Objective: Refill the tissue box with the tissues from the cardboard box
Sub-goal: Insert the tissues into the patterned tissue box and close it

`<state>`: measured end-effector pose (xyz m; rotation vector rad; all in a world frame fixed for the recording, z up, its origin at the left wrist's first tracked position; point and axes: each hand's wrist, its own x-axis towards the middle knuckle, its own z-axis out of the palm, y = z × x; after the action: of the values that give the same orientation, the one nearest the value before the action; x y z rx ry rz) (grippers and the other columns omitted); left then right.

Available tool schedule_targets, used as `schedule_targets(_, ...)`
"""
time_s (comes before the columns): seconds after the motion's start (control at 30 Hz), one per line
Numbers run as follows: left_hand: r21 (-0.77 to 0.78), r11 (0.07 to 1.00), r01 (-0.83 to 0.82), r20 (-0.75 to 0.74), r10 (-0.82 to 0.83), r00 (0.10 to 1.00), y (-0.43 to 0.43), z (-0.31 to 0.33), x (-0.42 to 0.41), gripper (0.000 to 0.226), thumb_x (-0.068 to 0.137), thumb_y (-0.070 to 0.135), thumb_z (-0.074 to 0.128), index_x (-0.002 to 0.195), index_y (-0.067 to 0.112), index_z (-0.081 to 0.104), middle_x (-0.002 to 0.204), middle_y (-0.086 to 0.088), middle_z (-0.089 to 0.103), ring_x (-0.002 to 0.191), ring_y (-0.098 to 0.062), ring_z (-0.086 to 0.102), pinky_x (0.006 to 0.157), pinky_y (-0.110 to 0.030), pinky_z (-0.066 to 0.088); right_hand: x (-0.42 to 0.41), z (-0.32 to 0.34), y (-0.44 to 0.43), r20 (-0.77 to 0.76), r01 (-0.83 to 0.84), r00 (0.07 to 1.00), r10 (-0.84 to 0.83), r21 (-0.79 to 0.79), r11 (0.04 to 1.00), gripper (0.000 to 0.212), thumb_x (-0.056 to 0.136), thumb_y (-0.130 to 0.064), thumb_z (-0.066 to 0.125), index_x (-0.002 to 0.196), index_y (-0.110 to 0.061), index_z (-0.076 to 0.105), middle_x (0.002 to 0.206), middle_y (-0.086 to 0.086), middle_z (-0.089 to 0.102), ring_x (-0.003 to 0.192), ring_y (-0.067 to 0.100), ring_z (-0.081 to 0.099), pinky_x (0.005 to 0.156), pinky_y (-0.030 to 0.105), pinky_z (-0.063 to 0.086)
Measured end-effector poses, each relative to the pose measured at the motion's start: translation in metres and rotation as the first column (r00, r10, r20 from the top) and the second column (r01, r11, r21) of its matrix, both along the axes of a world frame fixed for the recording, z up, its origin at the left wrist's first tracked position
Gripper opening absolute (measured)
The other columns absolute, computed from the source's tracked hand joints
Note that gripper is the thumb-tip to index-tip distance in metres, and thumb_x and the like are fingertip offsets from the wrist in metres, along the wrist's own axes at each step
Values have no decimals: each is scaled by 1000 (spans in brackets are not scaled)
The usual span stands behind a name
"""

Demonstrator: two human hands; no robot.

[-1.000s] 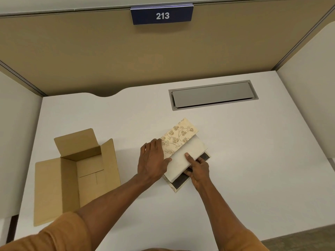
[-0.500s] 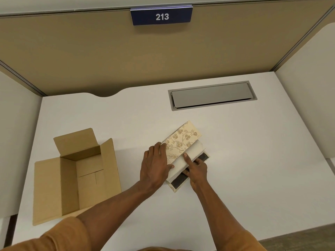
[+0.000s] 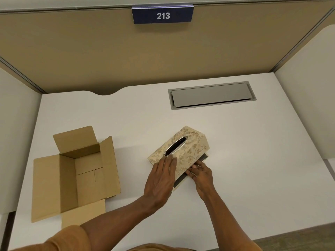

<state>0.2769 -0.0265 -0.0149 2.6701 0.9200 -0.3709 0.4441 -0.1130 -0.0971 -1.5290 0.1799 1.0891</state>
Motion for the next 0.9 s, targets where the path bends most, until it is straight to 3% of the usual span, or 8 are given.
schedule_targets(0.2, 3, 990, 138, -73, -138, 988, -11, -10, -5, 105, 52, 7, 101, 148, 3, 57, 149, -22, 65, 125, -38, 70, 91, -42, 64, 2, -2, -6, -34, 74, 997, -75, -12, 997, 38, 101, 17, 52, 134, 3, 67, 124, 29, 76, 105, 35, 76, 105, 53, 60)
schedule_targets(0.33, 34, 976, 217, -125, -211, 969, -16, -16, -5, 102, 48, 10, 104, 143, 4, 67, 146, -24, 69, 123, -40, 74, 90, -43, 65, 3, 2, -11, -16, 83, 996, -83, -40, 996, 37, 100, 15, 56, 131, 3, 69, 112, 20, 82, 102, 34, 78, 93, 44, 65)
schedule_targets(0.47, 55, 960, 273, -131, -264, 955, -18, -21, -4, 92, 56, 23, 108, 139, 8, 73, 143, -22, 72, 122, -38, 76, 91, -42, 65, 6, 5, -19, -9, 85, 996, -86, -61, 995, 31, 97, 13, 64, 123, 1, 73, 101, 15, 87, 95, 33, 85, 76, 37, 71)
schedule_targets(0.7, 82, 945, 317, -158, -302, 940, -18, -24, -5, 92, 49, 9, 102, 136, 4, 71, 142, -25, 71, 116, -38, 76, 88, -43, 65, 10, 0, -27, -23, 126, 992, -128, -69, 990, 35, 98, 13, 64, 132, 6, 66, 119, 33, 79, 114, 49, 77, 96, 54, 66)
schedule_targets(0.9, 88, 937, 338, -164, -321, 933, -15, -28, -9, 87, 59, 11, 101, 139, 4, 69, 145, -25, 69, 123, -39, 74, 93, -46, 65, 12, 1, -26, 44, 98, 995, -95, -59, 993, 39, 98, 7, 70, 136, 1, 65, 118, 28, 79, 110, 42, 80, 106, 54, 62)
